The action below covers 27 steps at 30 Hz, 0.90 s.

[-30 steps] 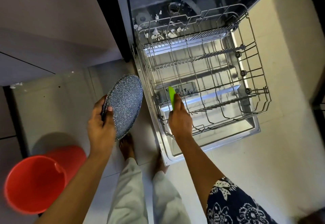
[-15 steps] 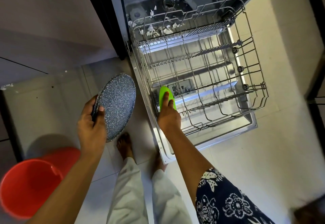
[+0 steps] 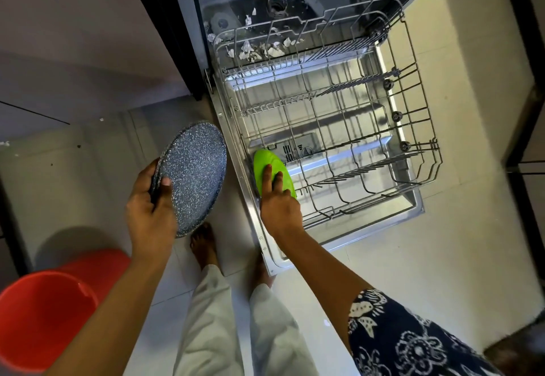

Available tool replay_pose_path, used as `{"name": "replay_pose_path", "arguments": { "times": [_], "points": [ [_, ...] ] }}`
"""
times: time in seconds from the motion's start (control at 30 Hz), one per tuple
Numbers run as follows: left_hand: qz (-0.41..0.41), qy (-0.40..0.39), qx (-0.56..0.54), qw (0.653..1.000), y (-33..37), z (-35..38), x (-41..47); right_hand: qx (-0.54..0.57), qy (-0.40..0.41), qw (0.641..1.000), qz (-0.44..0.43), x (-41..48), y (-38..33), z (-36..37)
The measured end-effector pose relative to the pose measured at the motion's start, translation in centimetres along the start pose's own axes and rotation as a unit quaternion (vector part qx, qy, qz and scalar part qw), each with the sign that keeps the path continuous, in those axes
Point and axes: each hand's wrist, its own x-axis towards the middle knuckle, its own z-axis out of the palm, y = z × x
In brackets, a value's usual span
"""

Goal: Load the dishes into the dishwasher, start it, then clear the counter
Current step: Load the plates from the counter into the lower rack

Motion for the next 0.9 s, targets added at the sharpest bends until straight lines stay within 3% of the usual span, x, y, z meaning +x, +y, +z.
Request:
{"name": "replay_pose_path", "arguments": {
  "times": [0.17, 0.57, 0.77, 0.9],
  "points": [
    [0.0, 0.008, 0.003, 1.0, 0.2, 0.1, 0.2, 0.123, -0.049, 0.991, -0.001, 1.5, 1.2, 1.9],
    [0.001, -0.001, -0.01, 1.0, 0.0, 0.5, 0.3, 0.198, -0.02, 0.98, 0.019, 1.2, 2.3, 3.6],
    [0.004, -0.022, -0.022, 1.0, 0.4, 0.5, -0.3, 0.215, -0.077, 0.97, 0.082, -0.9, 4.8, 5.5],
    [0.007, -0.028, -0.032, 0.999, 0.2, 0.4, -0.6, 0.233, -0.047, 0.97, 0.045, -2.2, 6.9, 5.1]
  ]
}}
